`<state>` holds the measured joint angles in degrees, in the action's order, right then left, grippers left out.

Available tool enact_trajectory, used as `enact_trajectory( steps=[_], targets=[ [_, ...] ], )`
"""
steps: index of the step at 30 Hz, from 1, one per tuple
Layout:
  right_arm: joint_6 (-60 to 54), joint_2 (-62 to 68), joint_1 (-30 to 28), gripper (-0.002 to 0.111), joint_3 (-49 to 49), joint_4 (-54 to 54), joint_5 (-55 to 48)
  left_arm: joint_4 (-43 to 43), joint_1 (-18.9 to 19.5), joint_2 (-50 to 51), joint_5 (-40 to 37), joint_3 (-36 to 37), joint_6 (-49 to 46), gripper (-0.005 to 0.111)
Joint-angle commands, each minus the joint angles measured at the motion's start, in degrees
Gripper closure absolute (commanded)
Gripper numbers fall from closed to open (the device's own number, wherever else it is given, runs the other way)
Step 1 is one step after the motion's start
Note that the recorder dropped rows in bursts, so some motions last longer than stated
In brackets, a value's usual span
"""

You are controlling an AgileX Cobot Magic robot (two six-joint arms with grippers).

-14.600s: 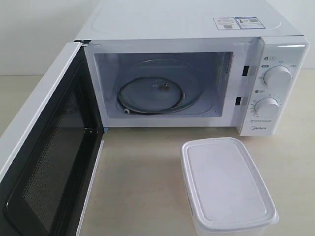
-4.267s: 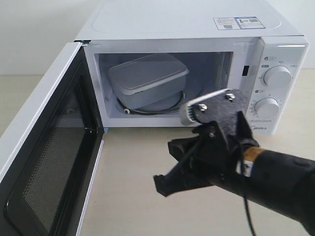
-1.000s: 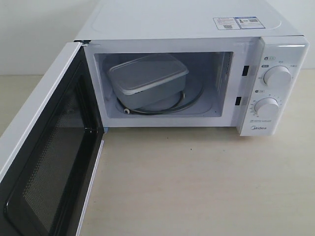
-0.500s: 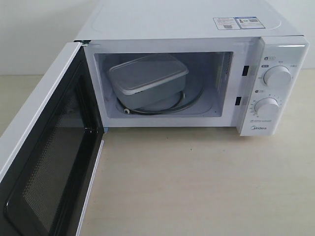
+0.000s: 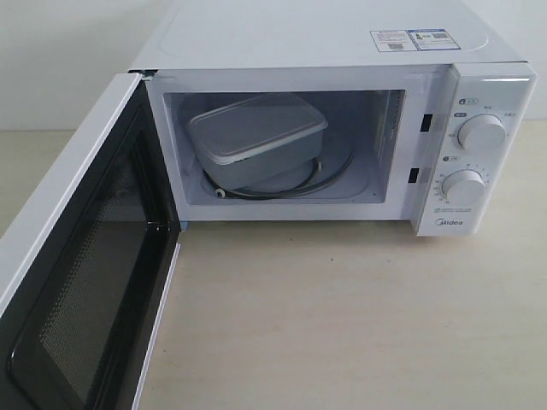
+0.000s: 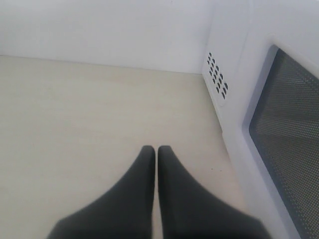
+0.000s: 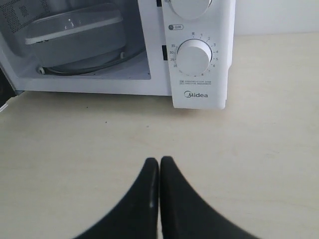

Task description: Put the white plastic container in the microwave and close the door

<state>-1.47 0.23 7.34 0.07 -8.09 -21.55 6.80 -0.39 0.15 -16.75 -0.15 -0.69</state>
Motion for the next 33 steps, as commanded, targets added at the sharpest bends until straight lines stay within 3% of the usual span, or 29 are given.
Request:
enact_trajectory(
  steps=[1, 19, 26, 33],
  targets=[
    [-0.12, -0.23, -0.24, 0.108, -0.07, -0.17, 0.26, -0.22, -0.18, -0.15, 0.04, 0.15, -0.19, 0.102],
    [-0.01, -0.23, -0.24, 0.108, -0.07, -0.17, 0.26, -0.22, -0.18, -0.15, 0.04, 0.15, -0.19, 0.102],
    [-0.01, -0.23, -0.24, 0.108, -0.07, -0.17, 0.26, -9.14, -0.18, -0.15, 3.55, 0.15, -11.13, 0.102],
    [-0.01, -0.23, -0.24, 0.108, -0.07, -0.17, 0.26, -9.49, -0.18, -0.15, 6.99, 0.15, -13.96, 0.102]
  ],
)
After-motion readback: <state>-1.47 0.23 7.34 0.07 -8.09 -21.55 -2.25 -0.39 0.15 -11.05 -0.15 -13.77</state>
